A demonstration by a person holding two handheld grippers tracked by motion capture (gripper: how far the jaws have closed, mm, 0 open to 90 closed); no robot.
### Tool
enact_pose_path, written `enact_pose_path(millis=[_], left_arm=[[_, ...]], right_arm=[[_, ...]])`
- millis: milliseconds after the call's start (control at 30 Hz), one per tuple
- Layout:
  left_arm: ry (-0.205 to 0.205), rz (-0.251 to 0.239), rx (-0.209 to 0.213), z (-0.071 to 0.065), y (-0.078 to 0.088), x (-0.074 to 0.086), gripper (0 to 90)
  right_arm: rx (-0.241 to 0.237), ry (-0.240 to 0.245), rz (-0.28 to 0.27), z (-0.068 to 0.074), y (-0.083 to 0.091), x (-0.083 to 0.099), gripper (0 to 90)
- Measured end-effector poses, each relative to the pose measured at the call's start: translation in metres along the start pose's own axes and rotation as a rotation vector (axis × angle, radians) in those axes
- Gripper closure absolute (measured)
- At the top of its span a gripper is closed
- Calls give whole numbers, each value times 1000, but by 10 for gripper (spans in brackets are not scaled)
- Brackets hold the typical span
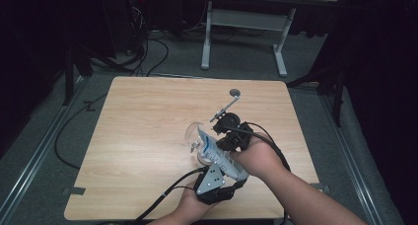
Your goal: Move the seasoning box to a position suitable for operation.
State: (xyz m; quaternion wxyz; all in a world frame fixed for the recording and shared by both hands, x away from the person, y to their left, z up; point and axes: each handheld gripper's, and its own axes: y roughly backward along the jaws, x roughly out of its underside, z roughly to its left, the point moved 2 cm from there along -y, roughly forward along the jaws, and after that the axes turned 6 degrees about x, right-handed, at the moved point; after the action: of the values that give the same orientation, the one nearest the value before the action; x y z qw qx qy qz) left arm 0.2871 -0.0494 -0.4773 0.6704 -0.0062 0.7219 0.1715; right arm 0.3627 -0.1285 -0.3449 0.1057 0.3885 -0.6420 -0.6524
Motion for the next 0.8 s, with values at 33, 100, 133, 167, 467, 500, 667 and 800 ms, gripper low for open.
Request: enact_pose_path(millis=[33,100,133,167,467,500,667,800], left_arm=[[0,2,1,0,0,1,611],[-4,9,1,-1,-1,4,612],[-11,17,1,-1,-1,5,611],[-10,17,3,-1,-1,6,612],[-16,37,4,-1,-3,15,611],[-13,37,3,-1,-3,16,611],[-13,41,1,-1,-3,19,611],[-13,49,-1,0,-2,22,611]], right_arm=[[0,-8,2,1,0,1,898],[-3,-4,1,0,-1,3,899],[-1,-10,6,1,-1,4,899],[-1,-8,2,0,-1,5,898],[-7,-22,11,-2,-1,12,898],[-8,-22,14,-2,-1,12,898],[-8,-18,21,-2,0,12,898],[-5,-23,31,-3,0,13,898]])
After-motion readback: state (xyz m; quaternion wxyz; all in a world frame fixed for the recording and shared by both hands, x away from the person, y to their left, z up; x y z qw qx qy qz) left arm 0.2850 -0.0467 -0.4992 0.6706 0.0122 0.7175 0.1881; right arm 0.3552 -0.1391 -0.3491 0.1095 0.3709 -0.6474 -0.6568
